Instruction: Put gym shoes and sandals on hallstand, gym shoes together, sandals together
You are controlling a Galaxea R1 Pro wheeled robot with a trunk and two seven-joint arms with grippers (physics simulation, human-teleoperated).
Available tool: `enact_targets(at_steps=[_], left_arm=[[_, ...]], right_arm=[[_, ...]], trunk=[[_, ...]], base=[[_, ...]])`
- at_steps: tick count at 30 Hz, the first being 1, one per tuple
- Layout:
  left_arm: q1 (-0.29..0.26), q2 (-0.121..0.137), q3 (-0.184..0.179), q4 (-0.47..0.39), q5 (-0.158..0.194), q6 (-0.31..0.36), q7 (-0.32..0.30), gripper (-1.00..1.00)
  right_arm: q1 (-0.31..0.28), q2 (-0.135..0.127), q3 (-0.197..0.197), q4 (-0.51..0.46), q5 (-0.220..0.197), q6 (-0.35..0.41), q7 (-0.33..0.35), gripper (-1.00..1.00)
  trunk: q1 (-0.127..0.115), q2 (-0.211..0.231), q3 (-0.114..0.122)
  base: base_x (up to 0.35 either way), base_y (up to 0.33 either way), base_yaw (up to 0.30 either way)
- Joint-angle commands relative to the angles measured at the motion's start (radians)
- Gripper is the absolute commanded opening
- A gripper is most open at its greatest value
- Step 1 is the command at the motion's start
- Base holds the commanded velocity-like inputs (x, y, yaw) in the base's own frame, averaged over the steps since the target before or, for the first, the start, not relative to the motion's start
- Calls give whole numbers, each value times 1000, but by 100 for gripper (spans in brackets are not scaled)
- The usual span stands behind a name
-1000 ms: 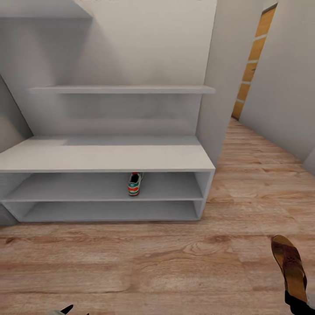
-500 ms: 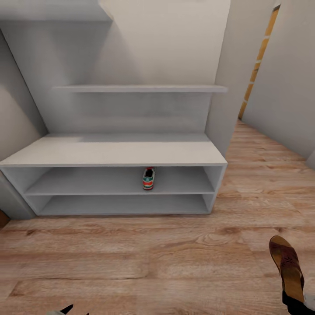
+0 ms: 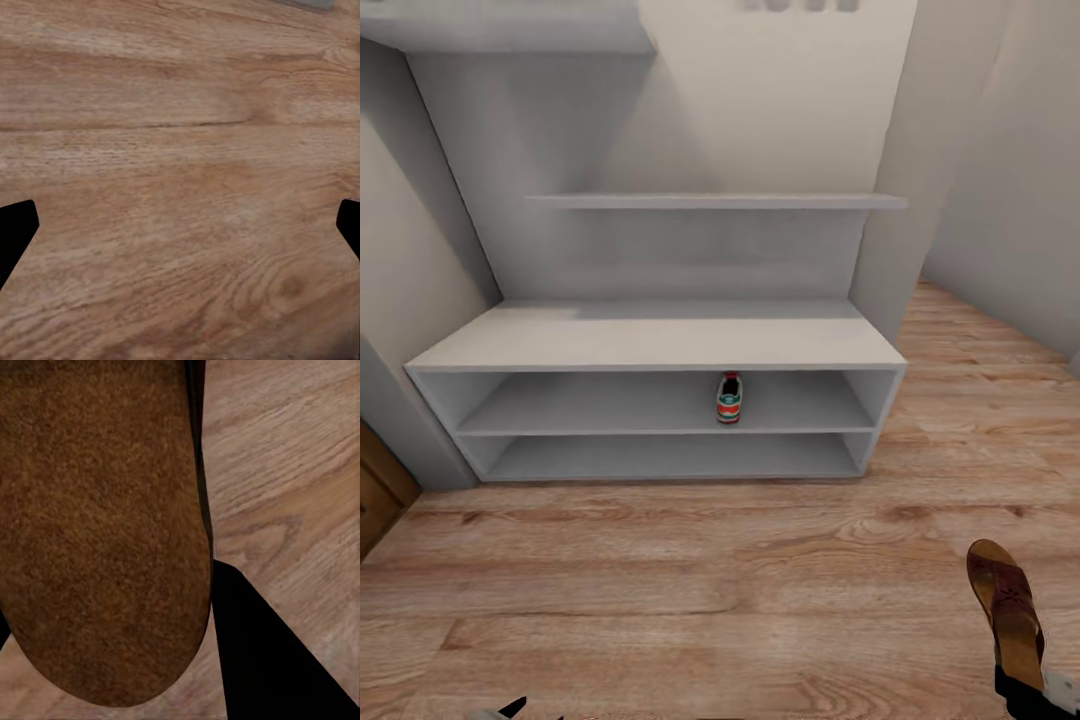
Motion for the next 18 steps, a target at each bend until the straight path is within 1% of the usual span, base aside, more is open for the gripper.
enact_targets(at_steps=[1,6,18], left_arm=[[-1,-1,6,0,-9,-5,-4,100],[-1,-1,6,0,-9,-3,-4,100],[-1,-1,6,0,-9,-3,-4,100]], right_arm=[[-1,1,-8,0,6,-3,3,-100],[-1,1,-8,0,6,-3,3,-100],[0,1,-8,0,6,-3,3,-100]], trunk=[[0,0,-1],[0,0,-1],[0,0,-1]], base=[[-97,294,0],[-38,297,0],[-2,301,0]])
